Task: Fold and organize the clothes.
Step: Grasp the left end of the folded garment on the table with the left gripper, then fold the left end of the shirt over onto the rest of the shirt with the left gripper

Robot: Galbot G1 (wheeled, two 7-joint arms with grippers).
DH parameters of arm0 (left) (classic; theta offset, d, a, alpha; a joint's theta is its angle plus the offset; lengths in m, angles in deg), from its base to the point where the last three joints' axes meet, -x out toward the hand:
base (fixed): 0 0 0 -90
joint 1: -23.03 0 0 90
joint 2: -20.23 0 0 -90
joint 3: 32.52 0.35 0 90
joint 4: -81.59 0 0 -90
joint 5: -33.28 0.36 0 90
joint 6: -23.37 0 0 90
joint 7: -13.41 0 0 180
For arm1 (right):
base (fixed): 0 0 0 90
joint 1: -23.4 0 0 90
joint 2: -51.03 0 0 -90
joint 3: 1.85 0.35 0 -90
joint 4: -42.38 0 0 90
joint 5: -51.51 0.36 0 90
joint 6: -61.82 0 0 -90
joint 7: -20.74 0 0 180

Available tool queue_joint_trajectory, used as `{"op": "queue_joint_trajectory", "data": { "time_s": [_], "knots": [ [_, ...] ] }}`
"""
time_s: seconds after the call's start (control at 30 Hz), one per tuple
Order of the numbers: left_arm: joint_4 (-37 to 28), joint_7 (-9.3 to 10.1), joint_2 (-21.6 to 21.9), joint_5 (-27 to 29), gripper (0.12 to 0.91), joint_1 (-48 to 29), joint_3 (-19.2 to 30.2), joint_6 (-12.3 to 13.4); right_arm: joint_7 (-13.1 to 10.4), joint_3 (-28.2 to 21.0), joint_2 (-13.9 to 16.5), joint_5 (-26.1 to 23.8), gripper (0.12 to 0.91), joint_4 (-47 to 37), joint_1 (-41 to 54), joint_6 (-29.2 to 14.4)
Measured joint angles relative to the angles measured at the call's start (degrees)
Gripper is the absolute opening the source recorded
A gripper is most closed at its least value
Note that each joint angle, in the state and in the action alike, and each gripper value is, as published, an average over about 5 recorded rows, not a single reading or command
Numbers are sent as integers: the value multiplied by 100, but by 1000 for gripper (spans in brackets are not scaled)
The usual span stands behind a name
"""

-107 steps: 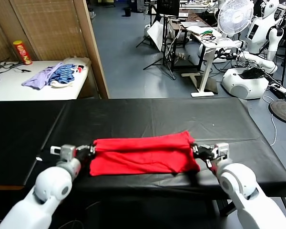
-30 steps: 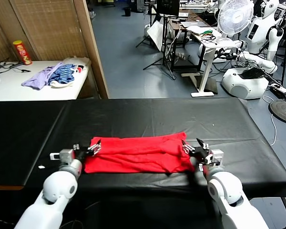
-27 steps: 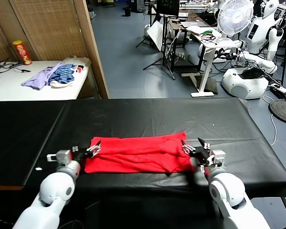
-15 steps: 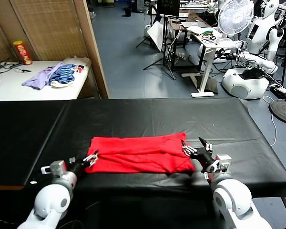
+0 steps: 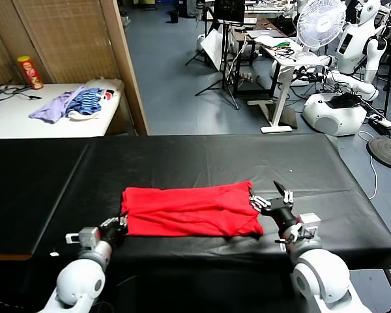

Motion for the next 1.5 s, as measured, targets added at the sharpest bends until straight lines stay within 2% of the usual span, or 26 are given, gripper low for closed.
{"op": "queue_joint_trajectory", "data": {
  "time_s": [0.17,0.3,0.43,0.57,0.73,0.93,1.03,1.27,1.5],
  "knots": [
    [-94,-245,302,687,157,-7,-164,88,-67,225,-99,18,798,244,-160,77],
    [-255,-365,869,1213,157,2,-477,240,-83,396,-131,27,798,424,-305,101],
    [-419,-347,1502,1570,157,55,-766,304,-89,457,-189,12,798,524,-399,104],
    [-292,-223,1745,1701,157,150,-792,132,-98,454,-293,-78,798,570,-472,106],
    [283,-63,1430,1185,157,183,-425,-103,-97,479,-421,-237,798,597,-589,100],
    [919,393,728,8,157,-67,311,-442,-96,504,-569,-366,798,625,-705,96],
    [996,474,392,-356,157,-248,616,-470,-97,521,-621,-401,798,619,-729,95],
    [938,545,-266,-537,157,-574,1093,-452,-97,490,-708,-463,798,546,-700,98],
    [836,612,-760,-510,157,-713,1318,-457,-99,414,-724,-478,798,377,-577,100]
  ]
}}
